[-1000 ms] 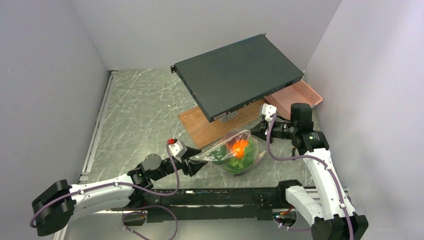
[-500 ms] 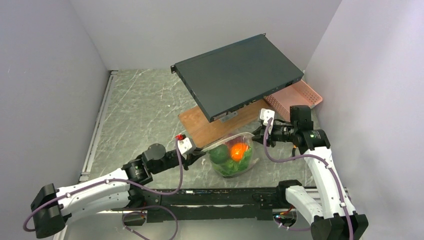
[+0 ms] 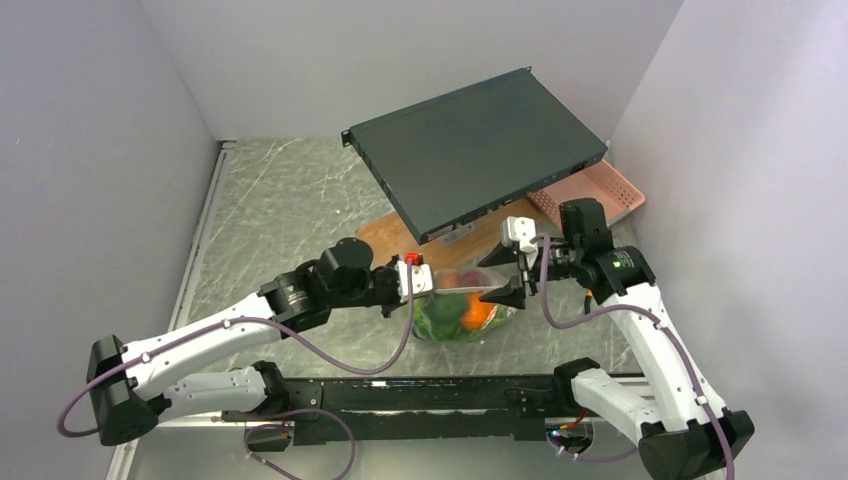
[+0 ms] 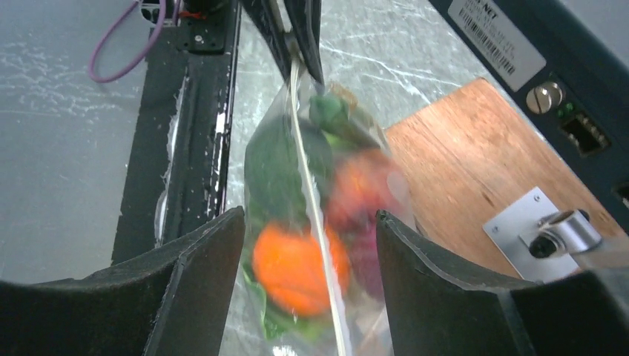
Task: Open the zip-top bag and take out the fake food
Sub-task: Adjust the zipper food storage bag at the center of the board.
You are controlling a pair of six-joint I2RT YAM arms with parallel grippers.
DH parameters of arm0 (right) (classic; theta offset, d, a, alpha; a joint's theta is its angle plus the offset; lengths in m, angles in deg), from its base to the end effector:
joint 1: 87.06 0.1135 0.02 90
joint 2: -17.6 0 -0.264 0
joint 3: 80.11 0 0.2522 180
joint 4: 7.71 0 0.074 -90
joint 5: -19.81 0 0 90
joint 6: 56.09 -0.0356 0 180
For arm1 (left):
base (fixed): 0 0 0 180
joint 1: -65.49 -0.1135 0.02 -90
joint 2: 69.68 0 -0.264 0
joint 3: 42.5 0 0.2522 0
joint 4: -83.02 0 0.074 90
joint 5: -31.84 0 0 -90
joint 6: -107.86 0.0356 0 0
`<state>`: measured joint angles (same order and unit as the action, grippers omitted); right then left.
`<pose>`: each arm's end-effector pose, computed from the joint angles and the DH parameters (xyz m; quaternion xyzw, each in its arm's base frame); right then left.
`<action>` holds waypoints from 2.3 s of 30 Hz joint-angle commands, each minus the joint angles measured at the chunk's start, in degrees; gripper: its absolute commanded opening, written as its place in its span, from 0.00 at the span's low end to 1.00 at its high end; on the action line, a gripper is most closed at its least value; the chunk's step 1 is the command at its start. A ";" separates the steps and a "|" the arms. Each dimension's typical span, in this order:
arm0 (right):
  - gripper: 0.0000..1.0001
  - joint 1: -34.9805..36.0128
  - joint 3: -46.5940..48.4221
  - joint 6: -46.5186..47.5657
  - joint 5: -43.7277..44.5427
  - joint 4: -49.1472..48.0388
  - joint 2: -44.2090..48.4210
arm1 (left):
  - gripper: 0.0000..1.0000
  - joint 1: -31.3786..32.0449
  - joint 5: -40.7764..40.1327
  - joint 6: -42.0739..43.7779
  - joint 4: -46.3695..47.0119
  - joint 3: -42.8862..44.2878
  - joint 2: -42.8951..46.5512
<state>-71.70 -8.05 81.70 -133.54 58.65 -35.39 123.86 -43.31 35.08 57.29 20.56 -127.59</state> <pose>0.1463 0.0732 0.3406 -0.5779 0.5751 0.3831 0.4341 0.1141 -0.2027 0.3217 0.5577 0.5990 -0.2979 0.4913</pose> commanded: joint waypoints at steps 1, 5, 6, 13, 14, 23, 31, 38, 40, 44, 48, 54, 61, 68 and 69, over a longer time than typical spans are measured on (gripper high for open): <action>0.66 4.26 -0.49 -9.18 -1.15 -10.97 -2.42 | 0.00 -0.10 5.11 3.69 -1.90 5.81 -2.84; 0.60 7.79 -1.43 -10.68 2.22 -13.73 -4.76 | 0.00 -0.06 6.14 3.31 -0.95 7.09 -4.37; 0.59 8.61 -1.33 -10.13 2.53 -13.30 -5.69 | 0.00 -0.09 6.37 3.15 -0.88 7.31 -4.59; 0.43 12.51 -2.25 -8.83 5.62 -12.49 -8.98 | 0.00 -0.10 6.44 2.29 -0.69 7.99 -5.30; 0.39 12.63 -2.17 -8.40 5.70 -12.11 -9.31 | 0.00 -0.10 6.19 2.10 -0.43 7.80 -5.21; 0.00 11.48 0.33 -5.11 3.19 -6.77 -8.98 | 0.88 -0.50 -0.92 -6.61 4.30 2.36 0.26; 0.00 9.03 -1.88 -7.00 -0.35 -9.96 -4.20 | 1.00 -1.58 -5.87 -15.46 25.68 -20.55 22.75; 0.00 8.90 -7.51 -17.47 -2.95 -25.56 0.62 | 1.00 -1.86 -5.07 -24.33 44.86 -29.76 21.72; 0.00 8.88 -7.29 -16.87 -3.95 -25.06 0.08 | 1.00 -1.83 -5.03 -24.42 49.51 -29.91 18.57; 0.00 8.93 -6.74 -14.58 -4.42 -23.45 -0.30 | 0.99 -1.81 -2.19 -24.51 56.46 -28.05 11.52; 0.00 8.88 -7.25 -12.93 -4.15 -22.11 -0.21 | 0.98 -1.86 0.90 -27.25 63.14 -27.80 7.57; 0.00 8.90 -8.39 -13.40 -5.20 -22.80 0.40 | 0.96 -1.80 1.03 -30.64 69.45 -28.30 3.66; 0.00 8.87 -8.74 -14.26 -5.51 -24.00 0.77 | 0.88 -1.87 3.77 -32.19 74.06 -26.12 -4.36; 0.00 7.45 -9.91 -17.36 -5.80 -26.58 1.64 | 0.70 -3.32 4.99 -33.47 73.18 -26.04 -7.49; 0.00 7.15 -10.21 -17.72 -5.83 -26.85 1.83 | 0.67 -3.53 5.01 -33.66 73.03 -26.24 -7.34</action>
<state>-63.51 -17.69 66.11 -135.55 37.21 -35.34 121.41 -40.23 3.10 126.84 -7.51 -135.02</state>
